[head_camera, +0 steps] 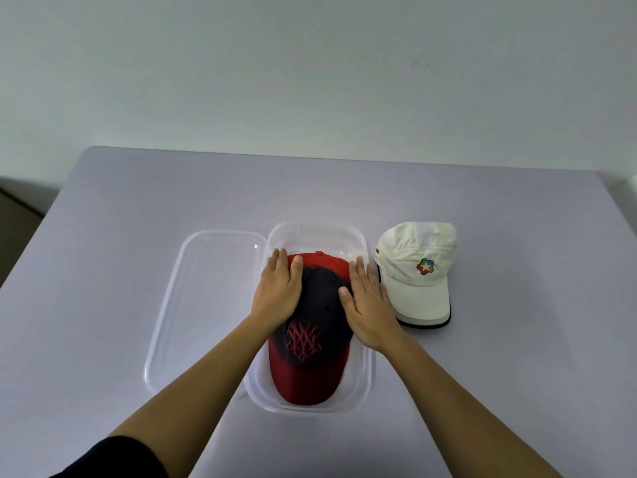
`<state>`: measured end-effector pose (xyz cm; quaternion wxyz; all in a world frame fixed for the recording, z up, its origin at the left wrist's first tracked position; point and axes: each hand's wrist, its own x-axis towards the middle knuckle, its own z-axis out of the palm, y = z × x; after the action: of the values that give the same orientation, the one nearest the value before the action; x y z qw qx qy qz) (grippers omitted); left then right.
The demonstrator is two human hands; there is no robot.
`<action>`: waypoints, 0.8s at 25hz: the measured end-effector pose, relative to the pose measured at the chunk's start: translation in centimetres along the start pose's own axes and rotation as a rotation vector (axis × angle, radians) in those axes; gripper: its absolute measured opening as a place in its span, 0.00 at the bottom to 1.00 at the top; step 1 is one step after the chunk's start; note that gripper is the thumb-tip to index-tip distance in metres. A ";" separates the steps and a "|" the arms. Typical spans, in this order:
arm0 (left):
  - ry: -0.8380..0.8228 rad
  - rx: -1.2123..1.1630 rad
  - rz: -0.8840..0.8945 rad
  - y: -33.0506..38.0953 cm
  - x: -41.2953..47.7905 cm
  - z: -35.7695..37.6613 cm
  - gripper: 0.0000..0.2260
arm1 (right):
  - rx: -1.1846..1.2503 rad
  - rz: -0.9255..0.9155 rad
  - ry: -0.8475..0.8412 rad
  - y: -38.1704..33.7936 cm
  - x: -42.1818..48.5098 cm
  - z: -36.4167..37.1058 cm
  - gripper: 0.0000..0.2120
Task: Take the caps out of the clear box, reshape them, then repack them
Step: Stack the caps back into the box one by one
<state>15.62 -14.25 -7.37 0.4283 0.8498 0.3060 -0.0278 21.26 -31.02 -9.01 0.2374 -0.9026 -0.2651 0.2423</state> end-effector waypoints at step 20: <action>-0.494 0.339 0.392 15.7 9.3 11.1 0.37 | 0.377 0.449 0.454 14.2 -2.3 -1.9 0.50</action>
<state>34.08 -24.90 -6.15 0.3393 0.9190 0.0156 -0.2001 25.78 -43.53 -14.73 0.3933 -0.9094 0.0484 0.1266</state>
